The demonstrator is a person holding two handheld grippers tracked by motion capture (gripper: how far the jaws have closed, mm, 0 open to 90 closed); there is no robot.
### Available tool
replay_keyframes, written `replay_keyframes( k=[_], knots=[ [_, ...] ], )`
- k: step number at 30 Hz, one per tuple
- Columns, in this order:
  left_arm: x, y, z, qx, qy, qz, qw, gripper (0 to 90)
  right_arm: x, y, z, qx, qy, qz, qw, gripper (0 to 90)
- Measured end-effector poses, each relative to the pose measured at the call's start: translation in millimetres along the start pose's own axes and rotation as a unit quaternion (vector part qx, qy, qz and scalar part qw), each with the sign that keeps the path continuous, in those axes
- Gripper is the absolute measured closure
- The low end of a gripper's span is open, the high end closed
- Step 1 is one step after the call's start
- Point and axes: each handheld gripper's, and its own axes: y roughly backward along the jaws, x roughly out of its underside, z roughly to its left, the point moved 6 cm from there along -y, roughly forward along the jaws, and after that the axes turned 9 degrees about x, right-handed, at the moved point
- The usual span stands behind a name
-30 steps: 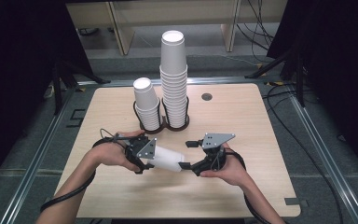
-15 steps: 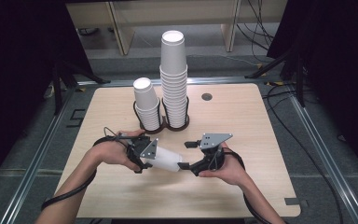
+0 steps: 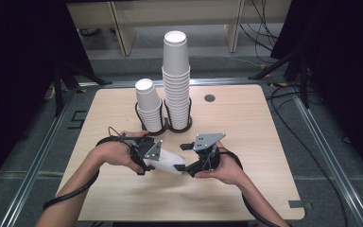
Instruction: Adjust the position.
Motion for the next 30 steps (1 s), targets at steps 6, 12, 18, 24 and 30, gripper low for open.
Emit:
replay_keyframes(
  k=[6, 12, 18, 24, 30],
  knots=[
    [-1.4, 0.4, 0.3, 0.002, 0.000, 0.001, 1.0000, 23.7, -1.4, -5.3, 1.9, -0.002, 0.005, 0.012, 0.9999, 24.4],
    [-2.3, 0.9, 0.1, 0.006, -0.005, 0.007, 0.9999, 23.6, -0.7, -10.3, 3.6, -0.008, 0.005, 0.023, 0.9997, 24.2],
    [-3.2, 0.3, 0.5, 0.005, -0.007, 0.008, 0.9999, 23.5, -1.9, -12.6, 5.0, -0.012, 0.012, 0.030, 0.9994, 24.3],
    [-4.3, 0.3, 0.4, 0.006, -0.009, 0.007, 0.9999, 23.4, -1.7, -17.0, 6.1, -0.017, 0.016, 0.038, 0.9990, 24.3],
    [-5.3, 1.0, 0.7, 0.006, -0.011, 0.008, 0.9999, 23.4, -1.6, -21.0, 8.0, -0.025, 0.017, 0.050, 0.9983, 24.1]
  ],
)
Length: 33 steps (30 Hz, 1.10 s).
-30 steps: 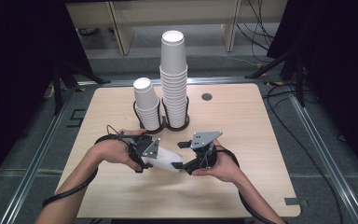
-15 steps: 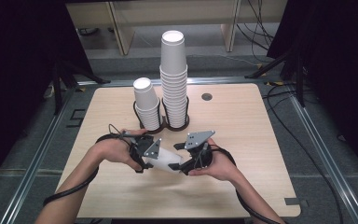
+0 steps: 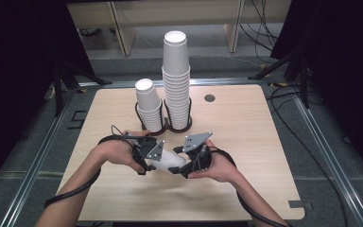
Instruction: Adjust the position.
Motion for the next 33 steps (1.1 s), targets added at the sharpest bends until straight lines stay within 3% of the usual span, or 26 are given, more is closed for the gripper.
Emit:
replay_keyframes(
  k=[3, 4, 5, 16, 33],
  knots=[
    [-0.9, 0.5, 0.2, -0.001, -0.001, -0.001, 1.0000, 23.4, 1.0, -1.5, 1.7, 0.000, -0.012, 0.011, 0.9999, 24.1],
    [-1.2, 0.7, 0.0, -0.001, -0.001, -0.002, 1.0000, 23.4, 0.8, -2.8, -1.4, 0.006, 0.009, 0.007, 0.9999, 24.1],
    [-1.4, 0.7, -0.1, -0.001, 0.000, -0.003, 1.0000, 23.4, 1.2, -3.3, 0.6, -0.002, 0.000, 0.010, 0.9999, 24.0],
    [-4.1, 0.4, -0.7, 0.001, -0.004, -0.010, 0.9999, 23.3, 5.1, -6.6, -1.0, 0.004, 0.006, 0.019, 0.9998, 24.0],
    [-6.9, 2.0, -0.2, -0.003, -0.007, -0.017, 0.9998, 23.1, 8.3, -9.4, 0.1, -0.003, -0.007, 0.020, 0.9998, 24.8]
  ],
)
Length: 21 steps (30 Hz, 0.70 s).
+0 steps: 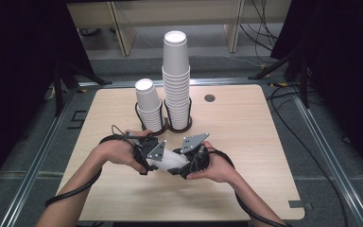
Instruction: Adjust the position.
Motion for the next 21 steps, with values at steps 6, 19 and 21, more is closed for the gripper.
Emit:
replay_keyframes(
  k=[6, 19, 21],
  knots=[
    [-0.9, -0.2, 0.0, 0.001, -0.002, 0.000, 1.0000, 23.1, 0.3, -0.3, -1.1, 0.006, 0.006, -0.003, 1.0000, 24.7],
    [-4.4, 0.7, -0.3, 0.002, -0.010, -0.019, 0.9998, 22.1, 4.4, 1.5, -0.2, 0.006, 0.025, -0.013, 0.9996, 27.8],
    [-4.8, 1.3, 0.3, 0.002, -0.010, -0.024, 0.9997, 22.0, 3.7, 2.1, -1.9, 0.017, 0.037, -0.023, 0.9989, 28.2]
  ],
)
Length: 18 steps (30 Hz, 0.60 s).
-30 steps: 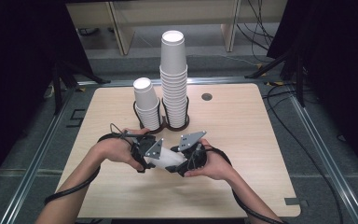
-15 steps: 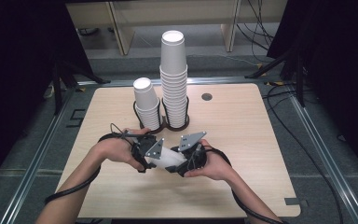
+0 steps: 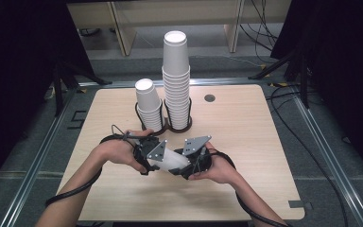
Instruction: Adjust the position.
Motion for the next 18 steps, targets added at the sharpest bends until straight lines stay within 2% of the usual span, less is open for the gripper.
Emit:
replay_keyframes(
  k=[1, 2, 3, 4, 5, 6, 7, 9, 10, 15, 18],
  knots=[
    [-0.2, 0.4, 0.0, 0.001, -0.001, -0.002, 1.0000, 22.0, 1.2, 0.1, -1.6, 0.004, 0.011, 0.001, 0.9999, 28.5],
    [-0.5, 0.6, 0.0, 0.000, 0.000, -0.005, 1.0000, 21.8, 1.0, 0.7, 2.2, -0.007, -0.007, 0.000, 1.0000, 28.7],
    [-0.5, 0.8, 0.0, 0.001, 0.000, -0.008, 1.0000, 21.7, 1.3, 1.3, -0.4, 0.000, 0.008, -0.002, 1.0000, 28.9],
    [-0.5, 0.8, 0.0, 0.001, 0.000, -0.008, 1.0000, 21.6, 1.4, 1.8, 2.0, -0.007, -0.003, -0.003, 1.0000, 29.2],
    [-0.9, 1.4, 0.3, -0.002, -0.001, -0.014, 0.9999, 21.6, 1.5, 2.5, -0.1, 0.003, 0.011, -0.008, 0.9999, 29.3],
    [-1.2, 1.5, -0.1, 0.000, 0.000, -0.019, 0.9998, 21.5, 2.1, 2.7, 0.9, 0.000, 0.004, -0.007, 1.0000, 29.5],
    [-1.3, 2.0, 0.0, 0.001, -0.001, -0.020, 0.9998, 21.3, 1.9, 3.3, -1.3, 0.007, 0.017, -0.011, 0.9998, 29.5],
    [-1.6, 2.6, 0.3, 0.001, -0.003, -0.023, 0.9997, 21.1, 1.6, 4.6, 1.5, 0.000, 0.006, -0.014, 0.9999, 29.7],
    [-1.6, 2.6, 0.3, 0.001, -0.003, -0.023, 0.9997, 20.9, 1.5, 5.2, 0.0, 0.004, 0.013, -0.015, 0.9998, 29.7],
    [-2.1, 2.4, 1.0, -0.007, -0.004, -0.036, 0.9993, 18.8, 1.6, 6.1, -0.7, 0.008, 0.014, -0.020, 0.9997, 29.6],
    [-2.2, 1.2, 1.1, -0.011, -0.005, -0.055, 0.9984, 14.9, 1.5, 7.4, -1.0, 0.010, 0.013, -0.024, 0.9996, 29.6]
  ],
)
